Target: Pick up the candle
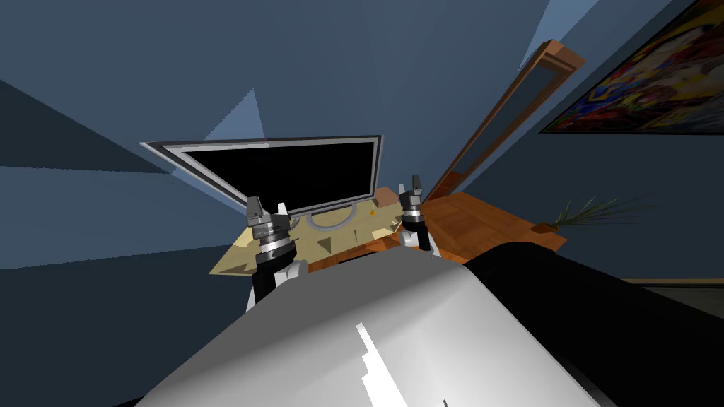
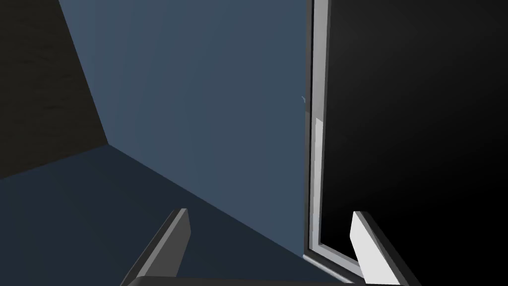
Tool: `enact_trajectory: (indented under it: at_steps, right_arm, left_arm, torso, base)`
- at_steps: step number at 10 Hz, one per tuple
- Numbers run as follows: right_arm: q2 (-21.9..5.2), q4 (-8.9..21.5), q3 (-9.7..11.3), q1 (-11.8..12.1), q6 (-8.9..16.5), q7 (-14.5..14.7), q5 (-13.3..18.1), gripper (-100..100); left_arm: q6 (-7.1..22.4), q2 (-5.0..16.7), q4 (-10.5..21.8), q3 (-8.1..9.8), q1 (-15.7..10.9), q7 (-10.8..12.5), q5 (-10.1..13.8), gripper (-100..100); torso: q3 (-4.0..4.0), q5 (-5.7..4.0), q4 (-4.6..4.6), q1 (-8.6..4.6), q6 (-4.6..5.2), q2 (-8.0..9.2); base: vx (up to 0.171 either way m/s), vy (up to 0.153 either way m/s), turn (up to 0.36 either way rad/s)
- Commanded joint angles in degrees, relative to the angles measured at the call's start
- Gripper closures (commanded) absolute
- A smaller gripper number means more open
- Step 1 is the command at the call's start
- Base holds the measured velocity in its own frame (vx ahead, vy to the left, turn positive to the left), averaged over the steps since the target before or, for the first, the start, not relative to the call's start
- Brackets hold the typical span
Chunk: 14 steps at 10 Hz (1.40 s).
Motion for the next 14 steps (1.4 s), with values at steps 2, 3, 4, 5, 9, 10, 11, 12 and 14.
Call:
enact_trajectory:
  at_steps: [2, 3, 4, 5, 9, 10, 11, 12, 14]
  right_arm:
    - [-3.07, 1.84, 1.26, -0.78, 0.04, 0.32, 1.48, -100]
    - [-4.39, 2.79, 1.87, -1.14, 0.05, 0.45, 2.15, -100]
    - [-5.89, 3.95, 2.58, -1.55, 0.07, 0.60, 2.91, -100]
    - [-7.54, 5.30, 3.39, -2.00, 0.08, 0.76, 3.75, -100]
    - [-14.54, 12.62, 7.56, -4.06, 0.13, 1.43, 7.76, -100]
    - [-15.27, 12.62, 7.56, -4.06, 0.13, 1.43, 7.76, -100]
    - [-17.44, 14.86, 8.81, -4.64, 0.12, 1.60, 8.88, -100]
    - [-17.44, 14.86, 8.81, -4.64, 0.12, 1.60, 8.88, -100]
    - [-21.76, 19.13, 11.49, -5.91, 0.04, 1.91, 11.22, -100]
  left_arm:
    - [0.00, 0.00, 0.00, 0.00, -0.01, 0.00, 0.00, 0]
    - [0.00, 0.00, 0.00, 0.00, 0.00, 0.00, 0.00, 0]
    - [0.00, 0.00, 0.00, 0.00, 0.00, 0.00, 0.00, 0]
    - [0.00, 0.00, 0.00, 0.00, -0.01, 0.00, 0.00, 0]
    - [0.00, 0.00, 0.00, 0.00, 0.00, 0.00, 0.00, 0]
    - [0.00, 0.01, 0.00, 0.00, 0.00, 0.00, 0.00, 0]
    - [0.00, 0.01, 0.00, 0.01, 0.00, 0.00, 0.00, 0]
    - [0.00, 0.00, 0.00, 0.00, 0.00, 0.00, 0.00, 0]
    - [0.00, 0.00, 0.00, 0.00, 0.00, 0.00, 0.00, 0]
  torso:
    - [0.02, 0.00, 0.00, -0.03, -0.02, 0.03]
    - [0.04, -0.01, 0.02, -0.07, -0.01, 0.08]
    - [0.05, -0.02, 0.02, -0.09, -0.01, 0.09]
    - [0.05, -0.02, 0.02, -0.11, -0.01, 0.08]
    - [0.04, -0.05, 0.02, -0.22, -0.01, 0.07]
    - [0.02, -0.06, 0.01, -0.26, -0.01, 0.04]
    - [0.01, -0.05, 0.01, -0.21, 0.02, 0.02]
    - [0.01, -0.04, 0.00, -0.17, -0.01, 0.01]
    - [0.00, -0.03, 0.00, -0.12, -0.01, 0.00]
  base:
    - [-0.022, -0.012, 0.090]
    - [-0.028, -0.022, 0.077]
    - [-0.025, -0.025, 0.128]
    - [-0.027, -0.029, 0.125]
    - [-0.026, -0.046, 0.156]
    - [-0.007, -0.044, 0.056]
    - [-0.008, -0.032, 0.132]
    - [-0.010, -0.025, 0.059]
    - [-0.015, -0.028, 0.163]
